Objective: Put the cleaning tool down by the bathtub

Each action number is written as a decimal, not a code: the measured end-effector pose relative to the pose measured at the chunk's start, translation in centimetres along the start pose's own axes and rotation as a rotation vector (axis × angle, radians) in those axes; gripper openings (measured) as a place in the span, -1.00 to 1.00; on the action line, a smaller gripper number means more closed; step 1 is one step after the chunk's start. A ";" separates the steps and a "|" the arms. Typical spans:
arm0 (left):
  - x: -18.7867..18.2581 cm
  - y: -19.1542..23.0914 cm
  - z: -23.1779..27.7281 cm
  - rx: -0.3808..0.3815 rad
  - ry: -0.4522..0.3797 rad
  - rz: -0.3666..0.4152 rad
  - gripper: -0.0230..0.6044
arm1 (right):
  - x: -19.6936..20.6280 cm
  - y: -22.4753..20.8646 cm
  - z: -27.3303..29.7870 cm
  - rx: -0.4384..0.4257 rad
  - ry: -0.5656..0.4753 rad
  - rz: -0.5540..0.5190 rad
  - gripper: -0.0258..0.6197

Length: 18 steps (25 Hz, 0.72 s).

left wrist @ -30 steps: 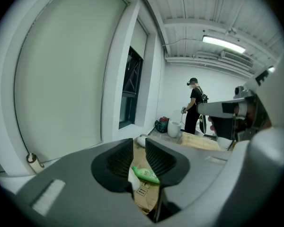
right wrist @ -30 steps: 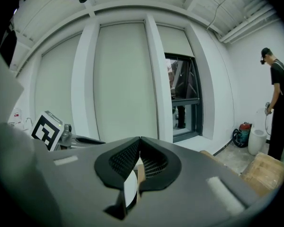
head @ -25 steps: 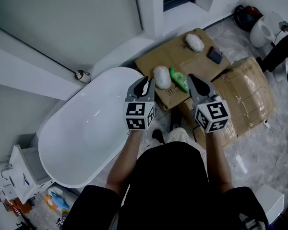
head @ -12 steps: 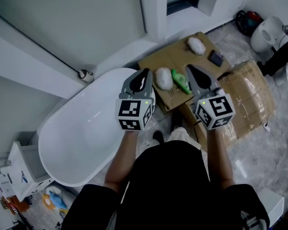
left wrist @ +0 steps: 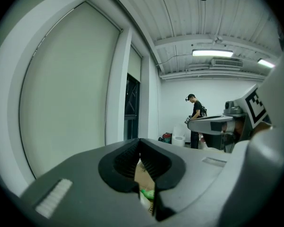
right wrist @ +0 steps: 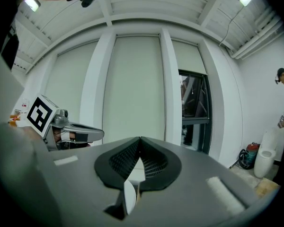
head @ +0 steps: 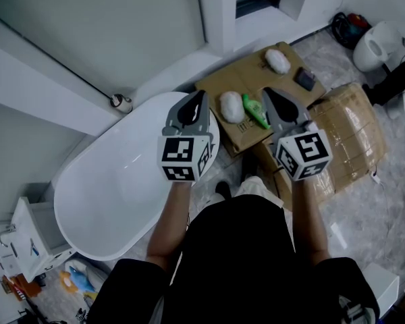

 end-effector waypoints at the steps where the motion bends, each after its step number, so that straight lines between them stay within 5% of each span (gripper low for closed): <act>1: 0.0 0.1 0.0 0.000 0.000 0.001 -0.93 | 0.0 0.0 0.0 0.001 0.000 0.000 -0.90; 18: 0.7 0.3 0.6 0.020 0.019 -0.005 -0.93 | 0.7 -0.7 0.2 0.021 0.020 0.006 -0.90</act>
Point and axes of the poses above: the fingertips, and each gripper's own axes: z forward along the fingers, y to its left, x out of its underside, the point moved 3 cm from there along -z, backward along the fingers, and after that the axes turned 7 degrees about -y, right-handed, at the moved point
